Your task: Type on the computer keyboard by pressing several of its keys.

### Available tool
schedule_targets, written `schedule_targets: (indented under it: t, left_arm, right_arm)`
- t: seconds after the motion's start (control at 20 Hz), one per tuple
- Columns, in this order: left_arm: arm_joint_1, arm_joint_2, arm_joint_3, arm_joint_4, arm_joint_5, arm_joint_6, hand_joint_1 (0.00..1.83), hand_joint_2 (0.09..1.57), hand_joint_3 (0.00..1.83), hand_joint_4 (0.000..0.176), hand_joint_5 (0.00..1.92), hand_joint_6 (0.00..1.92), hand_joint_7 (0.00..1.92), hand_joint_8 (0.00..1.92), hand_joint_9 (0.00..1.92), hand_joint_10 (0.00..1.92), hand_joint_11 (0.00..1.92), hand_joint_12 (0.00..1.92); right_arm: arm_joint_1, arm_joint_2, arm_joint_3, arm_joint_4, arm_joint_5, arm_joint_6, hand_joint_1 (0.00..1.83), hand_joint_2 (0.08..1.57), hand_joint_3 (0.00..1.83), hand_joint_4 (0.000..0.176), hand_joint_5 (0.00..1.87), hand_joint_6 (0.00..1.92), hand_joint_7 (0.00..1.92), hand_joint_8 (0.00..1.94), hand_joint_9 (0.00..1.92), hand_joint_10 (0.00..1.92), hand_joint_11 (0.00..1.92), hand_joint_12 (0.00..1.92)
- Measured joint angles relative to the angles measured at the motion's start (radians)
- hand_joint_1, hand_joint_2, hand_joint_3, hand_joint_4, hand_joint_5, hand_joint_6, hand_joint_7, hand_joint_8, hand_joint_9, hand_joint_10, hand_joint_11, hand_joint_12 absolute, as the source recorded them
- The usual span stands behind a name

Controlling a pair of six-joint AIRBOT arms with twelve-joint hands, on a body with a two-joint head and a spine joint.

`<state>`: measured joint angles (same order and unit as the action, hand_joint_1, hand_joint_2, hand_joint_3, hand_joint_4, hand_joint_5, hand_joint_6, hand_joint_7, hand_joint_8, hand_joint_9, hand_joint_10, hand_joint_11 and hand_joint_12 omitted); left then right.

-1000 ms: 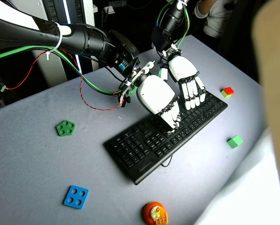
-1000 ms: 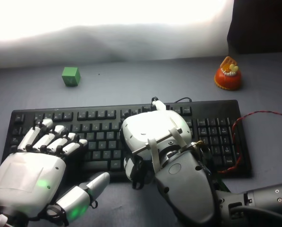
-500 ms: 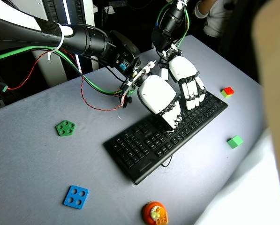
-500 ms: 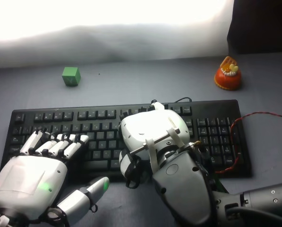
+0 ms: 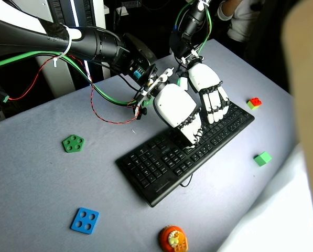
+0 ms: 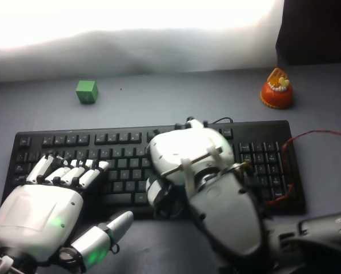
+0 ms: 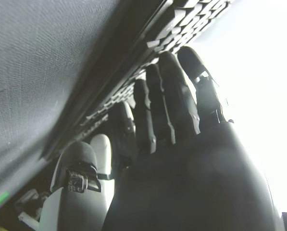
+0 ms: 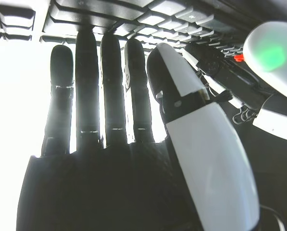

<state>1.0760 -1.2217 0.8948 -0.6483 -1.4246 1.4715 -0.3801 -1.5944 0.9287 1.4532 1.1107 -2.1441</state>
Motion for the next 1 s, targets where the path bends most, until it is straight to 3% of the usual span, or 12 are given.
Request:
schedule_targets:
  t: [0.2,0.6,0.65,1.0]
  left_arm:
    - [-0.024,0.024,-0.011,-0.010,0.028,0.003,0.02,1.26,0.00,0.013,0.38,0.00,0.39,0.00,0.40,0.00,0.00,0.92]
    - [-0.064,0.068,-0.024,0.034,0.026,0.126,0.06,1.25,0.00,0.015,0.37,0.00,0.38,0.00,0.40,0.00,0.00,0.90]
    - [-0.063,0.068,-0.024,0.033,0.016,0.136,0.07,1.25,0.00,0.026,0.33,0.00,0.35,0.00,0.37,0.00,0.00,0.88]
    - [-0.026,0.068,-0.023,0.030,-0.033,0.198,0.08,1.25,0.00,0.025,0.31,0.00,0.35,0.00,0.36,0.00,0.00,0.86]
  right_arm:
    - [0.043,0.114,-0.071,-0.032,0.000,0.003,0.81,1.37,0.04,0.000,0.61,0.00,0.56,0.00,0.63,0.00,0.06,1.36]
    - [0.083,0.346,-0.185,-0.038,-0.098,0.017,0.80,1.36,0.03,0.000,0.61,0.00,0.57,0.00,0.63,0.00,0.06,1.36]
    - [0.090,0.369,-0.199,-0.041,-0.114,0.017,0.84,1.35,0.02,0.000,0.63,0.01,0.59,0.00,0.63,0.00,0.06,1.35]
    - [0.097,0.424,-0.219,-0.054,-0.167,0.019,0.78,1.36,0.02,0.000,0.62,0.00,0.58,0.00,0.64,0.00,0.05,1.37]
